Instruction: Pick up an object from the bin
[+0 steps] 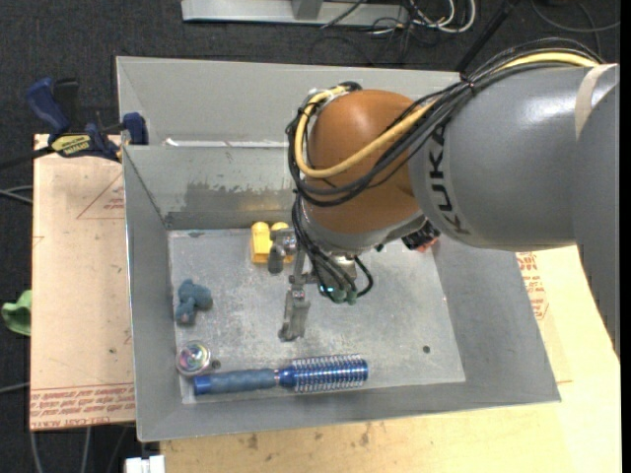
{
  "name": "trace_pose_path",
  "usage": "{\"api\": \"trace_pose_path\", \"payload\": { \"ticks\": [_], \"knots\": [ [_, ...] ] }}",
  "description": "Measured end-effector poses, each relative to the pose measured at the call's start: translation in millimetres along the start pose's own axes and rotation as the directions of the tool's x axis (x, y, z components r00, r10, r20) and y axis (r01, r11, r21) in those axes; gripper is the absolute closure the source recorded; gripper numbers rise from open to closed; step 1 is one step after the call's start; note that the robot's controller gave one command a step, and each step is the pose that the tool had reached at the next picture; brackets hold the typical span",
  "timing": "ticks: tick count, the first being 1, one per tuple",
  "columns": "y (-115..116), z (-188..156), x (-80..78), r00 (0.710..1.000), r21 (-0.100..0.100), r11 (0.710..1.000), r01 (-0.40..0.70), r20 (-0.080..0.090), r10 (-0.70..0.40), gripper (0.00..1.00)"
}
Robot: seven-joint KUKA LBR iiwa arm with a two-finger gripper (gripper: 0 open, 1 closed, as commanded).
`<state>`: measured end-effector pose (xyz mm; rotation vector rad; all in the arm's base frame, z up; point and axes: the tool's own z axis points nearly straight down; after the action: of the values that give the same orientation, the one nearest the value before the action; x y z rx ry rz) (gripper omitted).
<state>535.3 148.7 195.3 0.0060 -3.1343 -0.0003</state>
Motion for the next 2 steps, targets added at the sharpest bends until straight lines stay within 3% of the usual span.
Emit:
{"api": "trace_pose_path", "payload": {
  "ticks": [1, 2],
  "knots": [
    [-25, 125, 49.9, 0.981, 0.0, 0.982, 0.191, 0.025, -0.191, 0.0],
    [-27, 95, 54.8, 0.989, 0.0, 0.989, 0.15, 0.011, -0.15, 0.0]
  ]
}}
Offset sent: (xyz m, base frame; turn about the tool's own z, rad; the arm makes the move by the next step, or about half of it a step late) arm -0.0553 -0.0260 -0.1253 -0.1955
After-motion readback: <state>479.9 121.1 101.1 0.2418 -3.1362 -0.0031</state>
